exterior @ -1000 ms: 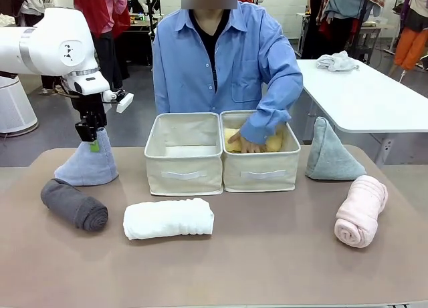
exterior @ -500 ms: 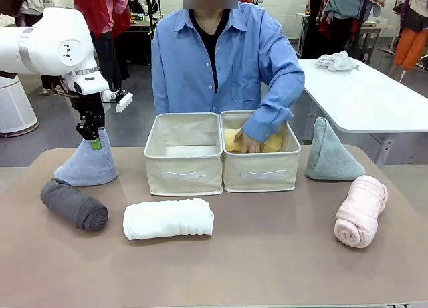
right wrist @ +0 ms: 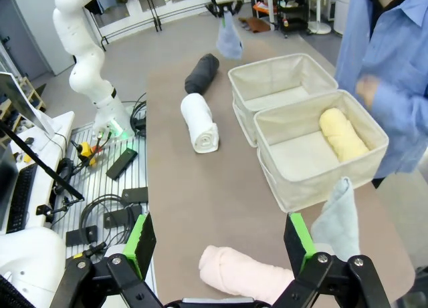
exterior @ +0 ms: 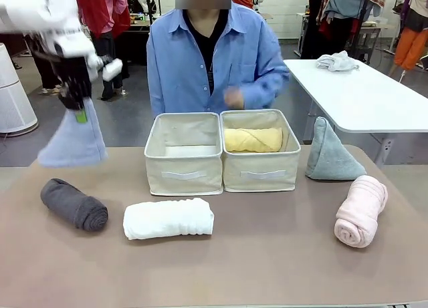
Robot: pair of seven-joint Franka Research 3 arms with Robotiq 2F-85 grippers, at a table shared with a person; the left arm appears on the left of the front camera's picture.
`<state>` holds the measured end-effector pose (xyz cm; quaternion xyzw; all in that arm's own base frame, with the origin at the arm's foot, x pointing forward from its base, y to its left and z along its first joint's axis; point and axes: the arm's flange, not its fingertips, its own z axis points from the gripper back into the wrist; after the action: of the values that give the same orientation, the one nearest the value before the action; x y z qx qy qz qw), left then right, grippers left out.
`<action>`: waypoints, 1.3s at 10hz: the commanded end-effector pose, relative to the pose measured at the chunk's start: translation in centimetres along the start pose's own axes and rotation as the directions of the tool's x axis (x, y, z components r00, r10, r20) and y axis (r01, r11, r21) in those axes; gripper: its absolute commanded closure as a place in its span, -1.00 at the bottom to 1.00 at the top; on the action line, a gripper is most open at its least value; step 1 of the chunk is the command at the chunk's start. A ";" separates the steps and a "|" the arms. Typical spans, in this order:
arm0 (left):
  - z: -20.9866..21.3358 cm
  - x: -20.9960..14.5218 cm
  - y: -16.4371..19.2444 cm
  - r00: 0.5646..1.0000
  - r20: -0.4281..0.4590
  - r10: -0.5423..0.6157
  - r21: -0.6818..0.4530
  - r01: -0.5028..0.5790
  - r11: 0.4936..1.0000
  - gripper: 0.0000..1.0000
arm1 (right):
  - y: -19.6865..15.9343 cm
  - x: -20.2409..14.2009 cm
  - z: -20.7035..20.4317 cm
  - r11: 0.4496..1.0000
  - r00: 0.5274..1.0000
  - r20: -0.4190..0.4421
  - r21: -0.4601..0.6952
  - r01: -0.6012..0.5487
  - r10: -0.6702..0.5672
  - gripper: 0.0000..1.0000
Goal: Sort the towels based on their folding style.
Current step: Pick up one triangle-folded towel and place it in the left Fabric basket.
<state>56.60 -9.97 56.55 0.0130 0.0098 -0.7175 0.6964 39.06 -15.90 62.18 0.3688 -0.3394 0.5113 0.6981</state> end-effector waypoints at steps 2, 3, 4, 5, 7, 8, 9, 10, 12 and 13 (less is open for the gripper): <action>8.8 -0.4 -0.8 1.000 0.008 -0.009 0.101 0.008 0.995 1.00 | 0.0 0.1 0.0 1.000 1.000 0.002 0.002 0.002 -0.002 -1.00; 10.4 -0.8 -1.4 0.999 0.046 -0.005 0.096 0.001 0.995 1.00 | 0.0 0.1 0.0 1.000 1.000 0.002 0.002 0.002 -0.002 -1.00; 10.8 -1.4 -2.0 0.997 0.079 0.004 0.058 -0.008 0.998 1.00 | 0.0 0.1 0.0 1.000 1.000 0.002 0.002 0.002 -0.002 -1.00; 10.5 -0.6 -2.4 1.000 0.014 0.007 0.109 -0.009 0.994 1.00 | 0.0 0.1 0.0 1.000 1.000 0.002 0.002 0.002 -0.002 -1.00; 10.5 -0.6 -2.4 1.000 0.014 0.007 0.109 -0.009 0.994 1.00 | 0.0 0.1 0.0 1.000 1.000 0.002 0.002 0.002 -0.002 -1.00; 10.5 -0.6 -2.4 1.000 0.014 0.007 0.109 -0.009 0.994 1.00 | 0.0 0.1 0.0 1.000 1.000 0.002 0.002 0.002 -0.002 -1.00; 10.5 -0.6 -2.4 1.000 0.014 0.007 0.109 -0.009 0.994 1.00 | 0.0 0.1 0.0 1.000 1.000 0.002 0.002 0.002 -0.002 -1.00; 10.5 -0.6 -2.1 1.000 0.026 0.008 0.090 -0.011 0.996 0.66 | 0.0 0.1 0.0 1.000 1.000 0.002 0.002 0.002 -0.002 -1.00; 12.6 5.6 -4.6 0.996 0.028 -0.079 0.161 0.074 0.984 0.66 | 0.0 0.1 0.0 1.000 1.000 0.002 0.002 0.002 -0.002 -1.00; 13.4 8.5 -5.2 0.986 0.042 -0.160 0.167 0.151 0.974 0.66 | 0.0 0.1 0.0 1.000 1.000 0.002 0.002 0.002 -0.002 -1.00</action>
<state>51.82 -16.32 69.12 0.0462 -0.0521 -0.7515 0.6560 39.07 -15.88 62.21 0.3686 -0.3393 0.5116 0.6980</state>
